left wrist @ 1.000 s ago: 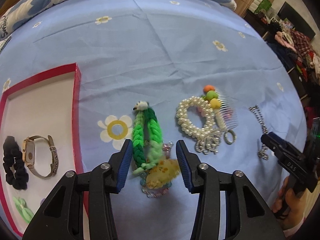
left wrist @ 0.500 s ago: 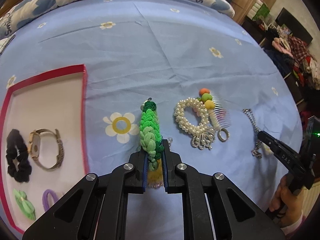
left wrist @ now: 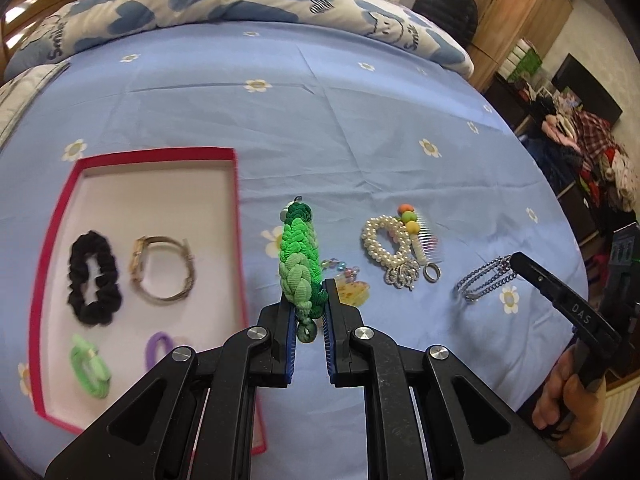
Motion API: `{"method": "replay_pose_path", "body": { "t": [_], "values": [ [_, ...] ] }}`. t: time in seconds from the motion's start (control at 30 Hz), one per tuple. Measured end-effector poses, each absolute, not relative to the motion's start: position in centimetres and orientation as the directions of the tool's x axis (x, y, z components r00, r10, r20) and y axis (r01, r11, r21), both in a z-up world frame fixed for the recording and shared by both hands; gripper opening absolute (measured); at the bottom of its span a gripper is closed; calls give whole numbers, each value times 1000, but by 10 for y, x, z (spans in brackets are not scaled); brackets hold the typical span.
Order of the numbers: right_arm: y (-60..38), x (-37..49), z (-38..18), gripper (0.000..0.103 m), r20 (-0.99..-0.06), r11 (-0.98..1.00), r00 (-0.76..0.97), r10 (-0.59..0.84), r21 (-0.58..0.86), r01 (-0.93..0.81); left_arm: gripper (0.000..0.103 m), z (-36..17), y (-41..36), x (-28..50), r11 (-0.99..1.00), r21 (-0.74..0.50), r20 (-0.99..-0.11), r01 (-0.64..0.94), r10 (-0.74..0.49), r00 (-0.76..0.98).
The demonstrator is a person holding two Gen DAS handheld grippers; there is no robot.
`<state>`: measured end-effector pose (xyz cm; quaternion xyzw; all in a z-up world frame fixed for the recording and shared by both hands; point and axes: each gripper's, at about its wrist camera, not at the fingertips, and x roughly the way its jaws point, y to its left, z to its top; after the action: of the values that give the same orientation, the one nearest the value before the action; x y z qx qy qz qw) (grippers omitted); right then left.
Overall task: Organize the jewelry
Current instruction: 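Grasp the green braided bracelet with the left tool while the right tool grasps the silver chain, then carry the braided bracelet and silver chain over the tray with both tools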
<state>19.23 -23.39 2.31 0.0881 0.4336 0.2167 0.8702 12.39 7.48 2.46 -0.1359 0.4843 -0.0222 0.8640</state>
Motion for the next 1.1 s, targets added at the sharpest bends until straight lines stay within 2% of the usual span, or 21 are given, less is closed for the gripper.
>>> {"method": "replay_pose_path", "body": {
  "t": [0.5,1.1],
  "values": [
    [-165,179,61,8,-651,809,491,578,378,-451,10,33,124,81,942,-274,-816,-196,-119,565],
    [-44,167,63,8,-631,663,322,705,428,-614,10,20,196,53,901,-268,-830,-341,-37,556]
  ]
}}
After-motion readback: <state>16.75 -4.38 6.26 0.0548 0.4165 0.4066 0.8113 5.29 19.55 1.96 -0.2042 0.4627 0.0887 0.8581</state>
